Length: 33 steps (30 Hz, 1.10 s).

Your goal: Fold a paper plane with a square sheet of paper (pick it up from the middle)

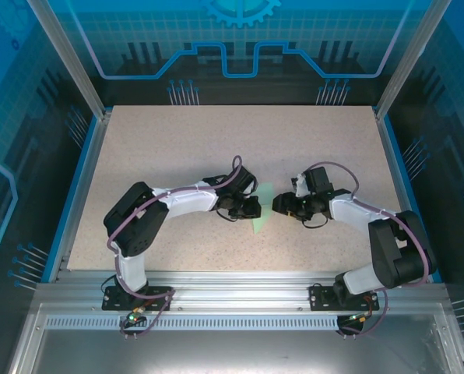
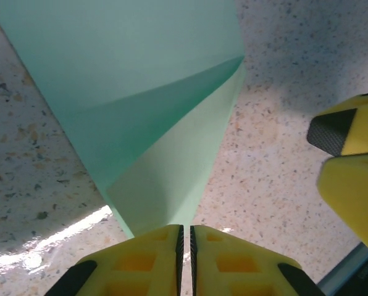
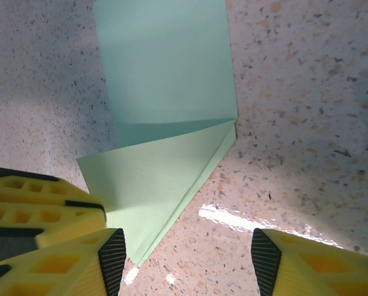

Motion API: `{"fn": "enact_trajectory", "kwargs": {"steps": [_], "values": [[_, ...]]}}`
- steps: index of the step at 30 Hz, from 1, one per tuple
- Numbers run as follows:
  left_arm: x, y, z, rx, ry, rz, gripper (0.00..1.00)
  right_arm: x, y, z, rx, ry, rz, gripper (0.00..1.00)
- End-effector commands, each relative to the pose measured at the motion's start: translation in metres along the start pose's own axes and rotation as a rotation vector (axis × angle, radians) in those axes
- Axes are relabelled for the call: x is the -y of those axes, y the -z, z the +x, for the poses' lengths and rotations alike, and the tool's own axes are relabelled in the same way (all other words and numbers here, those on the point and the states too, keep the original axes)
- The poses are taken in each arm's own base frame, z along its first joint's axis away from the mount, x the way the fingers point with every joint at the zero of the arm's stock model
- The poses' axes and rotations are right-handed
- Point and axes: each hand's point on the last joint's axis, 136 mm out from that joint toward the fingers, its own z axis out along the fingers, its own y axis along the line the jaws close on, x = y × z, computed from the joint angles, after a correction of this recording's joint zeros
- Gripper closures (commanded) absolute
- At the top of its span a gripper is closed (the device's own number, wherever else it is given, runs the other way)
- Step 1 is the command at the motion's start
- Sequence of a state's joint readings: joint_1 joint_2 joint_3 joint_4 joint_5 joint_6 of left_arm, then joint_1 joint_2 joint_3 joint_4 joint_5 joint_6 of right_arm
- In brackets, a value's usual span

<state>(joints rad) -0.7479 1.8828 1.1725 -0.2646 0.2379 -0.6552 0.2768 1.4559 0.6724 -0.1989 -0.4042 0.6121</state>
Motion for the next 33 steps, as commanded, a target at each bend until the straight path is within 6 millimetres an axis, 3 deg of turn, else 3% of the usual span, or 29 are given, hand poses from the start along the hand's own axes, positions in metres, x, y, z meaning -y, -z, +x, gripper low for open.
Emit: {"fn": "enact_trajectory", "kwargs": {"steps": [1,13,22,33], "values": [[-0.011,-0.001,-0.006,0.004,0.001,-0.062,0.86,-0.006,-0.005,0.003,-0.025,0.011,-0.02,0.4],[-0.021,-0.008,-0.005,-0.003,0.006,-0.097,0.91,-0.011,-0.017,0.005,-0.076,0.022,-0.02,0.41],[-0.027,-0.015,-0.003,-0.019,0.006,-0.109,0.92,-0.023,-0.026,-0.007,-0.089,0.028,-0.056,0.45],[-0.044,-0.024,0.006,-0.055,0.018,-0.171,0.94,-0.015,-0.034,-0.014,-0.069,-0.039,-0.01,0.45]]}}
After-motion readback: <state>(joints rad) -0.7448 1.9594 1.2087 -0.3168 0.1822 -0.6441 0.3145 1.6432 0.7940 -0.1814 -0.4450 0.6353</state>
